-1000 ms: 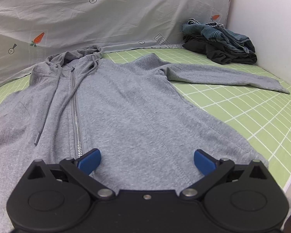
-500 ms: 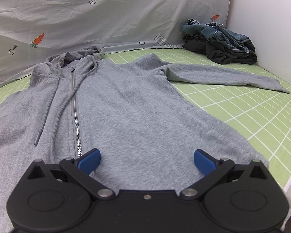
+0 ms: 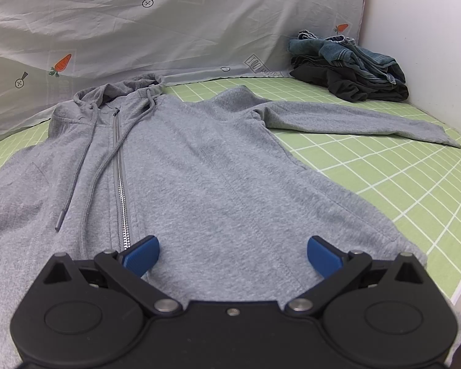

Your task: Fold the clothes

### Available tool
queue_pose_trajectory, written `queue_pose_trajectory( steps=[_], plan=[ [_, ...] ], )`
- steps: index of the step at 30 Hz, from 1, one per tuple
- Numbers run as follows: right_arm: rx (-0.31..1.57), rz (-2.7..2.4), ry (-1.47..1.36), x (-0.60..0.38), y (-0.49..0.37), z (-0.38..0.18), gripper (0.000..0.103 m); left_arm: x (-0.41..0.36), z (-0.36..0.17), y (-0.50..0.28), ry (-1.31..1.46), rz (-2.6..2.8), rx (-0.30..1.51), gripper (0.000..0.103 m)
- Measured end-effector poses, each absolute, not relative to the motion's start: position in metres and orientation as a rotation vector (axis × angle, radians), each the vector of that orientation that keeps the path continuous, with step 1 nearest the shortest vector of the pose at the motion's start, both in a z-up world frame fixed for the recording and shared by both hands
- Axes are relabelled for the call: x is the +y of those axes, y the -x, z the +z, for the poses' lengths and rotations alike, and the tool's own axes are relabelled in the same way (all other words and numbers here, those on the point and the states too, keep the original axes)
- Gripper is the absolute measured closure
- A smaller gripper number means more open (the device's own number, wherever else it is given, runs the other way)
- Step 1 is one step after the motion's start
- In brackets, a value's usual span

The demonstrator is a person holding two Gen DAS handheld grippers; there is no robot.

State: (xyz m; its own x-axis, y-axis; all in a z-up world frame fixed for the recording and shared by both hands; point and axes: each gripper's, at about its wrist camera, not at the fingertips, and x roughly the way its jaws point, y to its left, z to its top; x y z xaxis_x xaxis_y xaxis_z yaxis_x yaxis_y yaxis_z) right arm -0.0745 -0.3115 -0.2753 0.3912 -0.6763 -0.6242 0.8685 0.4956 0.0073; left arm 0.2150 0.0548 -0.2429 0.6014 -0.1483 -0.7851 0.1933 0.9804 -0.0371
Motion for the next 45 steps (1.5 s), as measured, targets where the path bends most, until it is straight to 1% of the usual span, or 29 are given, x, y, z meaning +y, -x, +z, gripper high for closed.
queue_pose_trajectory(
  steps=[4, 6, 13, 14, 16, 19, 20, 22, 24, 25, 26, 29, 32, 35, 38, 40, 41, 42, 43, 44, 45],
  plan=[
    [0.605, -1.007, -0.361, -0.311, 0.075, -0.275, 0.000, 0.033, -0.243, -0.217, -0.033, -0.249, 0.916, 0.068],
    [0.605, -1.007, -0.361, -0.312, 0.075, -0.275, 0.000, 0.019, -0.243, -0.216, -0.023, -0.298, 0.923, 0.070],
    [0.605, -1.007, -0.361, -0.311, 0.075, -0.276, 0.000, -0.061, -0.244, -0.208, -0.071, -0.510, 0.934, 0.071],
    [0.605, -1.007, -0.361, -0.311, 0.075, -0.276, 0.000, -0.073, -0.244, -0.205, -0.079, -0.548, 0.934, 0.070],
    [0.605, -1.006, -0.360, -0.312, 0.075, -0.276, 0.000, -0.098, -0.244, -0.197, -0.141, -0.604, 0.918, 0.065],
    [0.605, -1.004, -0.360, -0.312, 0.075, -0.276, 0.000, -0.117, -0.242, -0.190, -0.169, -0.665, 0.937, 0.065],
    [0.605, -1.005, -0.360, -0.312, 0.075, -0.276, 0.000, -0.121, -0.242, -0.188, -0.166, -0.687, 0.951, 0.062],
    [0.605, -1.005, -0.360, -0.312, 0.075, -0.276, 0.000, -0.118, -0.235, -0.187, -0.155, -0.699, 0.972, 0.061],
    [0.605, -1.005, -0.360, -0.312, 0.075, -0.276, 0.000, -0.101, -0.226, -0.187, -0.116, -0.669, 0.968, 0.054],
    [0.605, -1.005, -0.360, -0.311, 0.075, -0.276, 0.000, -0.092, -0.221, -0.187, -0.096, -0.652, 0.965, 0.045],
    [0.605, -1.006, -0.360, -0.311, 0.075, -0.275, 0.000, -0.083, -0.216, -0.188, -0.076, -0.624, 0.963, 0.039],
    [0.605, -1.007, -0.360, -0.311, 0.074, -0.275, 0.000, -0.047, -0.207, -0.192, -0.014, -0.516, 0.953, 0.039],
    [0.605, -1.007, -0.360, -0.311, 0.074, -0.275, 0.000, -0.021, -0.220, -0.201, 0.016, -0.390, 1.004, 0.039],
    [0.605, -1.009, -0.361, -0.310, 0.074, -0.275, 0.000, -0.012, -0.232, -0.205, 0.031, -0.360, 1.040, 0.039],
    [0.608, -1.007, -0.362, -0.312, 0.073, -0.275, 0.000, -0.018, -0.234, -0.202, 0.013, -0.359, 1.017, 0.038],
    [0.617, -1.003, -0.363, -0.313, 0.073, -0.274, 0.000, -0.021, -0.234, -0.201, 0.031, -0.359, 1.013, 0.039],
    [0.628, -0.993, -0.364, -0.315, 0.072, -0.273, 0.000, -0.024, -0.235, -0.202, 0.044, -0.365, 1.011, 0.042],
    [0.638, -0.984, -0.364, -0.317, 0.072, -0.272, 0.000, -0.026, -0.235, -0.202, 0.055, -0.375, 1.010, 0.048],
    [0.663, -0.963, -0.375, -0.322, 0.072, -0.270, 0.000, -0.029, -0.235, -0.204, 0.071, -0.391, 1.019, 0.065],
    [0.688, -0.942, -0.387, -0.326, 0.071, -0.267, 0.000, -0.033, -0.234, -0.206, 0.081, -0.396, 1.027, 0.079],
    [0.705, -0.923, -0.401, -0.331, 0.070, -0.265, 0.000, -0.038, -0.233, -0.207, 0.094, -0.406, 1.034, 0.080]
  ],
)
